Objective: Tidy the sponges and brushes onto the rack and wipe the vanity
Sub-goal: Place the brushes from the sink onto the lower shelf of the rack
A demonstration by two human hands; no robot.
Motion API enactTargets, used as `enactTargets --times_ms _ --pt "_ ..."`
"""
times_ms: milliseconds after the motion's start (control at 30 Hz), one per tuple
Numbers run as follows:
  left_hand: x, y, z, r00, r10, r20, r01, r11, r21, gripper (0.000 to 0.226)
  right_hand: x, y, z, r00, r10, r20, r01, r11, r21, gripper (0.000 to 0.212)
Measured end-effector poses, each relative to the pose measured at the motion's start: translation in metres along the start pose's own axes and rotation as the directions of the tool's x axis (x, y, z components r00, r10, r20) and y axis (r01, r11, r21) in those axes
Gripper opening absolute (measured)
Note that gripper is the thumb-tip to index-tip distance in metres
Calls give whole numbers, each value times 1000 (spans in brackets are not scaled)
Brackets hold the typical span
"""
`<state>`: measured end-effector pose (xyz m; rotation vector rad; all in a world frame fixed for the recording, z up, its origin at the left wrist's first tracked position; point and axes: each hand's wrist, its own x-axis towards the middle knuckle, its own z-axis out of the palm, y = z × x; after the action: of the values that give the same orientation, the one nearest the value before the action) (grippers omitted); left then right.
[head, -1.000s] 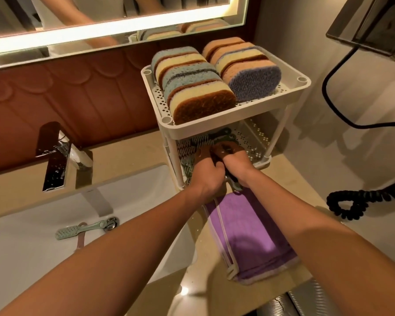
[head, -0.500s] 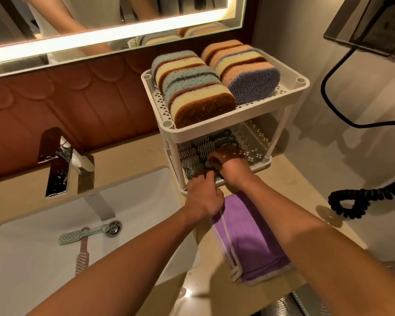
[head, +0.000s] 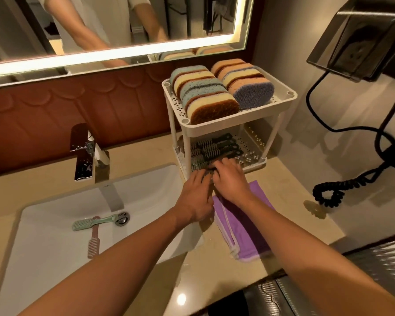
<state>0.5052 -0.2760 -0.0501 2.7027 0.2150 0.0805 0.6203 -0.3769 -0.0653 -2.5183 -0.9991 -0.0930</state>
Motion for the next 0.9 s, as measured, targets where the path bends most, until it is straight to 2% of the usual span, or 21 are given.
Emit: enactTargets --times_ms 167,467,900 --pt "-38 -14 -12 1000 -7 -5 7 1000 -10 60 -29 -33 -7 994 -58 93 54 998 46 30" --pt "-107 -50 -23 986 -166 -3 166 986 31 61 -67 -88 -3 981 -137 139 122 986 114 28" --pt "-181 -131 -32 929 -362 -78 363 932 -5 55 -91 -171 55 928 -266 262 235 962 142 31"
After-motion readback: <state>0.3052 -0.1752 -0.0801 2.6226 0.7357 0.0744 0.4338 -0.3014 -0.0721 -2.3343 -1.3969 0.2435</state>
